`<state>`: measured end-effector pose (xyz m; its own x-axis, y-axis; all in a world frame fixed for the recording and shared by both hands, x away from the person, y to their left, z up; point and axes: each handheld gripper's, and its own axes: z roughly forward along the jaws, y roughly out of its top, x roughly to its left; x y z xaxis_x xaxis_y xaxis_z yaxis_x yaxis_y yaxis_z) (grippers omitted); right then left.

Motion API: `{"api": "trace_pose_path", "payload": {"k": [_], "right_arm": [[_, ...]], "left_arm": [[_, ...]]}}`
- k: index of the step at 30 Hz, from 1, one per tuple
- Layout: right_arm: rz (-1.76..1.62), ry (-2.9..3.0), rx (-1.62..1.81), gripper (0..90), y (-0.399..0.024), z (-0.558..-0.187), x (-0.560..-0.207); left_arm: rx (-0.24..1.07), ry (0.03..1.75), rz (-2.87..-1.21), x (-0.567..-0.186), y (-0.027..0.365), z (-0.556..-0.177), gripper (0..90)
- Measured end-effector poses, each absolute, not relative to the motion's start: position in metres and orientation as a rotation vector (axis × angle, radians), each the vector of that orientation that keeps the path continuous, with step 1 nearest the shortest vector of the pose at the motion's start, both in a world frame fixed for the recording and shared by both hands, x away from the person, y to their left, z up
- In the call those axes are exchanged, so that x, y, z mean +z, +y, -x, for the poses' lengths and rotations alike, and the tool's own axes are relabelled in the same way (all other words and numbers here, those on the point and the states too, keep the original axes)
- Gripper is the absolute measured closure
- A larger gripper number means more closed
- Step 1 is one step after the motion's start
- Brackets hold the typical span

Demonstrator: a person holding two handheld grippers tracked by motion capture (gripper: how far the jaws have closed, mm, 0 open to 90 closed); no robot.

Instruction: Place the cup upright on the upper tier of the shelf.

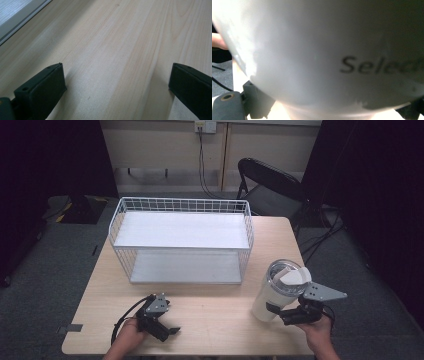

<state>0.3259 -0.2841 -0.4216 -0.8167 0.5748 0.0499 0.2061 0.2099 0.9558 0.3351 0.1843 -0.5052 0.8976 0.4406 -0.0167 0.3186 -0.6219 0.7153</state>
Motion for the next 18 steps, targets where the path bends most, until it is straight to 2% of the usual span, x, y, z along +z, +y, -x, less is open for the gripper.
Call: {"api": "trace_pose_path", "payload": {"k": [18], "right_arm": [[-0.71,2.238,1.62,9.4,-0.261,-0.346,-0.381]], "left_arm": [[0.205,0.54,-2.291,-0.505,0.184,-0.335,0.1]]}}
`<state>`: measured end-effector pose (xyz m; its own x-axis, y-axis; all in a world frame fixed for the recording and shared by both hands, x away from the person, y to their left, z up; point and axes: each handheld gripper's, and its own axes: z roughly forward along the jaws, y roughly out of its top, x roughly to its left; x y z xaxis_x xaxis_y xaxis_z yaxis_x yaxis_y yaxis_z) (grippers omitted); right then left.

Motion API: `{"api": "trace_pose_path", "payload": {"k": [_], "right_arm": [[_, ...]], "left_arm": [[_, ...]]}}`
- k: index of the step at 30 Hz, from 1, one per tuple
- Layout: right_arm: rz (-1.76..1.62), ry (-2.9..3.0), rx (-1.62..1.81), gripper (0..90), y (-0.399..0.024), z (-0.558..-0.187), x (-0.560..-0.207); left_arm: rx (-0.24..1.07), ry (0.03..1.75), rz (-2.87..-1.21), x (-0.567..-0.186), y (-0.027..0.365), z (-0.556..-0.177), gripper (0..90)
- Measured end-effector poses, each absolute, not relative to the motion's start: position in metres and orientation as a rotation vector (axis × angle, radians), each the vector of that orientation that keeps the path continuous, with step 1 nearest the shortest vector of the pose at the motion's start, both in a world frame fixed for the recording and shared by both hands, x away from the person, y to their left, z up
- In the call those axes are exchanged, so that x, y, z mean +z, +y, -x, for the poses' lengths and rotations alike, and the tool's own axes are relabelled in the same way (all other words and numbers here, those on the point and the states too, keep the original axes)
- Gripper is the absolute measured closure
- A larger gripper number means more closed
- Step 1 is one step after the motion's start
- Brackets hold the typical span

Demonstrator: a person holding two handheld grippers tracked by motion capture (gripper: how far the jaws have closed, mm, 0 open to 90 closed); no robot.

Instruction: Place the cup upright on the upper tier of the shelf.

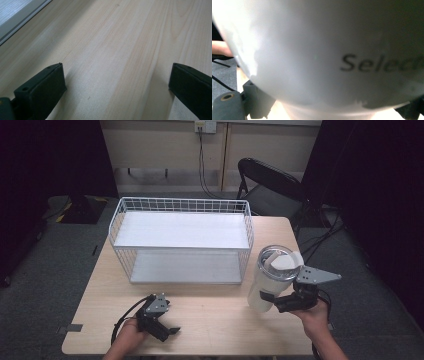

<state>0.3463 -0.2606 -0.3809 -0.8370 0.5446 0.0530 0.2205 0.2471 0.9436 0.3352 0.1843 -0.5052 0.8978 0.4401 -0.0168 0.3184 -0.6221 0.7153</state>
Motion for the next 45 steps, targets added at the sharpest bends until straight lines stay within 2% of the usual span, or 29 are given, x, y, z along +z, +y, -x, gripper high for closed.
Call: {"api": "trace_pose_path", "payload": {"k": [45], "right_arm": [[-0.667,2.358,1.67,9.4,-0.201,-0.373,-0.325]], "left_arm": [[0.205,0.54,-2.291,-0.505,0.184,-0.335,0.0]]}}
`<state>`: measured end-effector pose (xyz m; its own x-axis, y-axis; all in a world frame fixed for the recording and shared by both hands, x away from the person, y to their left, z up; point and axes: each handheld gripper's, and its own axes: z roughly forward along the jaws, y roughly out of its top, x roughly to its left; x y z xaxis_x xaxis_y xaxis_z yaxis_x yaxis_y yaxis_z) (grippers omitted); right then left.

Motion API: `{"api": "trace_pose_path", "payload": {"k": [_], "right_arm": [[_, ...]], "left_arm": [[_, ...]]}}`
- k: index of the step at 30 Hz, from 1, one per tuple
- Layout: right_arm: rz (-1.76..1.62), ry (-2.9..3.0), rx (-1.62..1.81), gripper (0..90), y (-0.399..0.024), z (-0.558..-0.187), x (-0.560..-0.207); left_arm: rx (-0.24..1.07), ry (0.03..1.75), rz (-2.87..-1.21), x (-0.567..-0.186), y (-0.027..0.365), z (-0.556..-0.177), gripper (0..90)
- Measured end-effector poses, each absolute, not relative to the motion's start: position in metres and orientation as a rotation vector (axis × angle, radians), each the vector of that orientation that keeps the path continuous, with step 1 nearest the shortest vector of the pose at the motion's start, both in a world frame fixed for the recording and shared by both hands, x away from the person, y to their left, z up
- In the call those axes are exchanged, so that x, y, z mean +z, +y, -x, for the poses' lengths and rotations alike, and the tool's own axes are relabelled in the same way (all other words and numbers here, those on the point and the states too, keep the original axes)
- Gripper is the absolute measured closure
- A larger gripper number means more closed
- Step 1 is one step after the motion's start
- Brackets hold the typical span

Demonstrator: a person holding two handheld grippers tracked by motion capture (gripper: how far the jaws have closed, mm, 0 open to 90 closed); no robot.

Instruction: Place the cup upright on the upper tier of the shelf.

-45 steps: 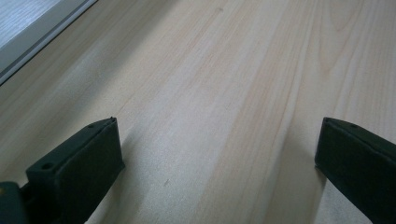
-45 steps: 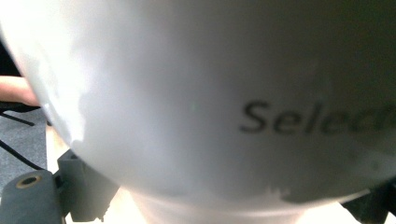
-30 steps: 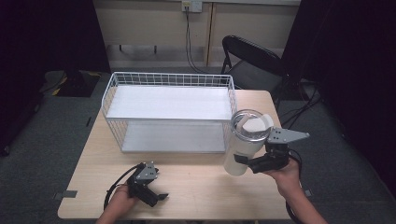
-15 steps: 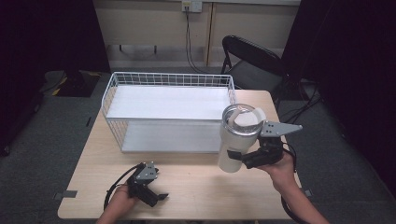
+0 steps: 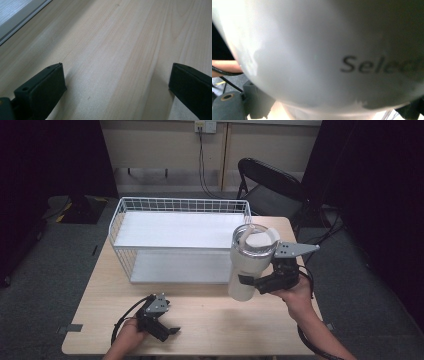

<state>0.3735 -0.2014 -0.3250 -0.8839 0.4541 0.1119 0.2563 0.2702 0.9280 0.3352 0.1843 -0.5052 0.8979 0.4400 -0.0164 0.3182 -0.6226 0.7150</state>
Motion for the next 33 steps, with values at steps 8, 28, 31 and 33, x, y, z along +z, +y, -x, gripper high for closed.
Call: {"api": "trace_pose_path", "payload": {"k": [8,28,31,33], "right_arm": [[-0.663,2.364,1.656,9.4,-0.195,-0.378,-0.317],[-0.633,2.383,1.66,9.5,-0.173,-0.387,-0.282],[-0.633,2.385,1.662,9.4,-0.17,-0.388,-0.278],[-0.621,2.383,1.665,9.5,-0.168,-0.389,-0.275]], "left_arm": [[0.205,0.54,-2.291,-0.505,0.184,-0.335,0.0],[0.208,0.534,-2.297,-0.505,0.185,-0.335,0.0],[0.208,0.535,-2.296,-0.505,0.185,-0.335,0.0],[0.208,0.534,-2.296,-0.505,0.185,-0.335,0.0]]}}
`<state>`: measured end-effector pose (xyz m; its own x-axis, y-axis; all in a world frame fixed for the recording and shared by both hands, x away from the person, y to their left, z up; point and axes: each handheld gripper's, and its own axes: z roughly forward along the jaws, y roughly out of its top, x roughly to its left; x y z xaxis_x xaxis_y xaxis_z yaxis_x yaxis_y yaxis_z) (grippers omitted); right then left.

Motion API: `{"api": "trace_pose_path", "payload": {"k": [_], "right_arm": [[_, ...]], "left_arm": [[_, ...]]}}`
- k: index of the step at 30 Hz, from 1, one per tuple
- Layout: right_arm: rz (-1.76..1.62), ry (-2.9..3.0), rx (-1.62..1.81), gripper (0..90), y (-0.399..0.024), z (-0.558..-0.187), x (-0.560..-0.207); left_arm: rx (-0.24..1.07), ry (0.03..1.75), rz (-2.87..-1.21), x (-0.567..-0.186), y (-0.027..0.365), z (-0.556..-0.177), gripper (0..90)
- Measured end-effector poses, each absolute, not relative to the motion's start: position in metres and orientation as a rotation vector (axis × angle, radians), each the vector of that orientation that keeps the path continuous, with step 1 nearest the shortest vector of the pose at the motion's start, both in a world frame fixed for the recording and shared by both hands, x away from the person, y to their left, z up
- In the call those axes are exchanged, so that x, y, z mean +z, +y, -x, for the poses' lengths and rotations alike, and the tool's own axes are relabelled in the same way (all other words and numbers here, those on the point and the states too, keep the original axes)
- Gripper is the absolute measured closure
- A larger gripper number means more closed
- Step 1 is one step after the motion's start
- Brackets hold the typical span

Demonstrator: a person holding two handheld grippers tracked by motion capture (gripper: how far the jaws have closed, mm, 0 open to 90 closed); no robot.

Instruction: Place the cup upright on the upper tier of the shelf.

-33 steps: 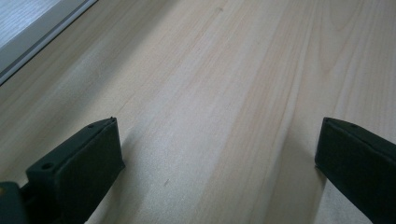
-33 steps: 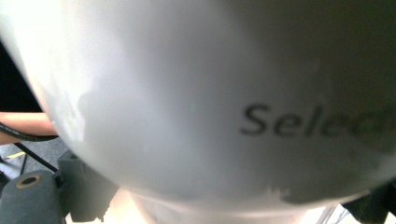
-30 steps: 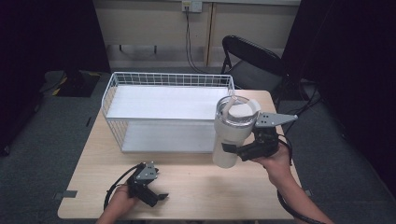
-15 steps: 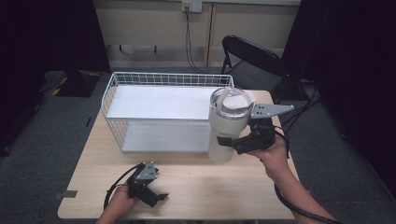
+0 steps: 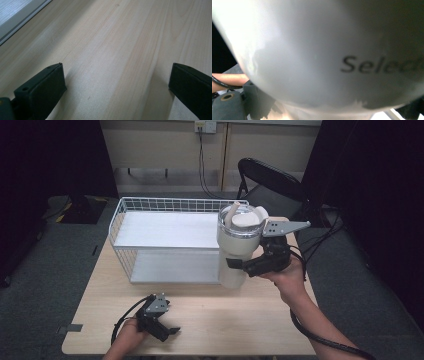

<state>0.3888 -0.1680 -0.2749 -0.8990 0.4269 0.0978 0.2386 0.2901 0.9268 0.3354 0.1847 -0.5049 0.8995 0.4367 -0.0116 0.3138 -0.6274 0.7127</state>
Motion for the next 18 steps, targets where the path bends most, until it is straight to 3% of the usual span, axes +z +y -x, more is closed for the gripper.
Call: {"api": "trace_pose_path", "payload": {"k": [18], "right_arm": [[-0.618,2.378,1.672,9.5,-0.154,-0.398,-0.254]], "left_arm": [[0.208,0.534,-2.297,-0.505,0.185,-0.335,0.0]]}}
